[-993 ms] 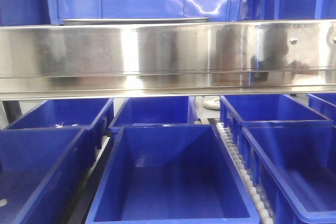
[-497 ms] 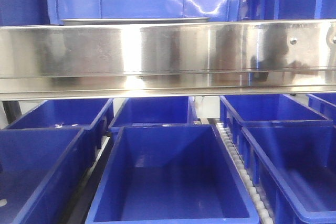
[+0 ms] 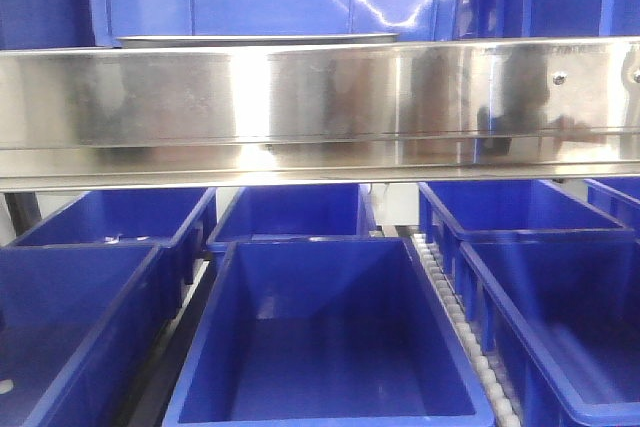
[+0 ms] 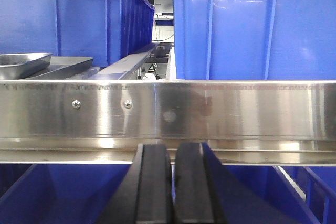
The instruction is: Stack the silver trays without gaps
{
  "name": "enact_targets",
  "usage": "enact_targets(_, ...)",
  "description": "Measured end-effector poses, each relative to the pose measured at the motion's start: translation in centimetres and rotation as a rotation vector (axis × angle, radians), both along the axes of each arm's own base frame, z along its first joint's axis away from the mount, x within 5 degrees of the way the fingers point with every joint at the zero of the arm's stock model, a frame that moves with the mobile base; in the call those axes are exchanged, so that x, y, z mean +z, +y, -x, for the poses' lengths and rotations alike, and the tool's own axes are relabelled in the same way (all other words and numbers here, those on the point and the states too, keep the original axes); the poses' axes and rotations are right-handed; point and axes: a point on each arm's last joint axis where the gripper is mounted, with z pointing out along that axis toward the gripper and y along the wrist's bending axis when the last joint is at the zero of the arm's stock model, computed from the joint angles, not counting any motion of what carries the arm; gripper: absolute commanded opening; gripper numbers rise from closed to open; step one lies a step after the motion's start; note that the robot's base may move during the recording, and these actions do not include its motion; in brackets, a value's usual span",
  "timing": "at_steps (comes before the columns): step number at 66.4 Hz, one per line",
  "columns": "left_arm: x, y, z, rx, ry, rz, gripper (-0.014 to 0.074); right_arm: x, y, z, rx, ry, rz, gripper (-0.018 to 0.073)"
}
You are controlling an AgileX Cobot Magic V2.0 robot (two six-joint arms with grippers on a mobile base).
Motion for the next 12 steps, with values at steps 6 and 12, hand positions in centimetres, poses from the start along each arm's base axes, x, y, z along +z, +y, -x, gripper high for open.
enact_targets(6, 0.00, 0.00, 0.00, 0.000, 0.000, 0.000, -0.0006, 0.00, 0.00, 0.00, 0.000, 0.000, 0.000, -0.0017)
enact_targets(12, 0.00, 0.00, 0.00, 0.000, 0.000, 0.000, -0.0006, 0.00, 0.00, 0.00, 0.000, 0.000, 0.000, -0.0017)
